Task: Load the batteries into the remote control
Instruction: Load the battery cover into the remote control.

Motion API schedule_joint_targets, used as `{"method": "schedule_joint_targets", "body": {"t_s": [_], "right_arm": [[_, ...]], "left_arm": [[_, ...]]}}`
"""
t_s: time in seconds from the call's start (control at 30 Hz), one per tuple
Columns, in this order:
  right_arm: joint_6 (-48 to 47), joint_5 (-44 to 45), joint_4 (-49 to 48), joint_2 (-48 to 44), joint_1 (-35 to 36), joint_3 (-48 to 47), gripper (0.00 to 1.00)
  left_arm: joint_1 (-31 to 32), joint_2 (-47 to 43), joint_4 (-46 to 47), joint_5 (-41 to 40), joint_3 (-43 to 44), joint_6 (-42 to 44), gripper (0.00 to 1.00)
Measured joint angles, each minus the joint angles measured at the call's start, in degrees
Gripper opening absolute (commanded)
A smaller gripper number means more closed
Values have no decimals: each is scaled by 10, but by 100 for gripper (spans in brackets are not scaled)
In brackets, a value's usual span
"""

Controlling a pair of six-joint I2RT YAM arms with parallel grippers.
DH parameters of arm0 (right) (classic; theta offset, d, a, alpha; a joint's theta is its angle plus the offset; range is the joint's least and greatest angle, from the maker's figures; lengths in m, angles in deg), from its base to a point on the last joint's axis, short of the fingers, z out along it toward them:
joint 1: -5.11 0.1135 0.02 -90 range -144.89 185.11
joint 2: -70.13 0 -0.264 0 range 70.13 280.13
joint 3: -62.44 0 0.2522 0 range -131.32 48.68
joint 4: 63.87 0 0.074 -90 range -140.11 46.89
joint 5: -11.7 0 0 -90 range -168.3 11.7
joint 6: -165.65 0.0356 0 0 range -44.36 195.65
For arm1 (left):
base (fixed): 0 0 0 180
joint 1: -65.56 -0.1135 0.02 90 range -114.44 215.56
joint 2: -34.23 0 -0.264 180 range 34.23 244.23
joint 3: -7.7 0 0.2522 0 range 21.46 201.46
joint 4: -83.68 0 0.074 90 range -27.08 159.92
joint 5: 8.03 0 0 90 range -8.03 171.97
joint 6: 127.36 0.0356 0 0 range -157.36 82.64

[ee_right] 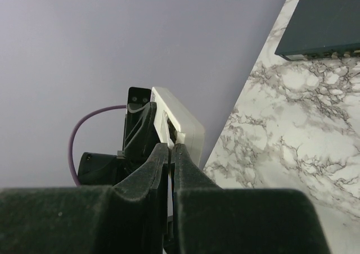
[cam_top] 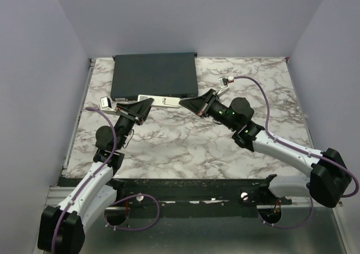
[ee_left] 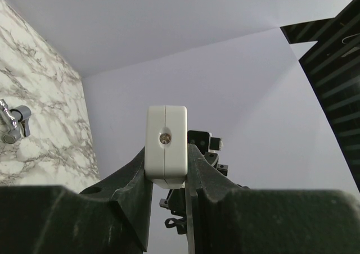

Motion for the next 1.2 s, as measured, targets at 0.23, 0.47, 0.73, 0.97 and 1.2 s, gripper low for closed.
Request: {"method": "schedule_joint_targets", "body": {"t_s": [0.23, 0.47, 0.73, 0.97, 1.2], "right_arm": [[-15, -16, 1, -9, 3, 0, 1], [-21, -19, 7, -10, 3, -3, 1], [-18, -19, 11, -10, 3, -4, 1], [-11, -14, 30, -11, 3, -6, 1], [-10, -10, 47, -13, 3, -10, 1]], "left_arm": [[3, 3, 8, 17, 0, -3, 0], [3, 4, 10, 19, 0, -4, 0], [3, 2, 10, 18, 0, -2, 0], [3, 1, 12, 17, 0, 19, 0], [3, 1, 26, 17, -5, 37, 0]]}}
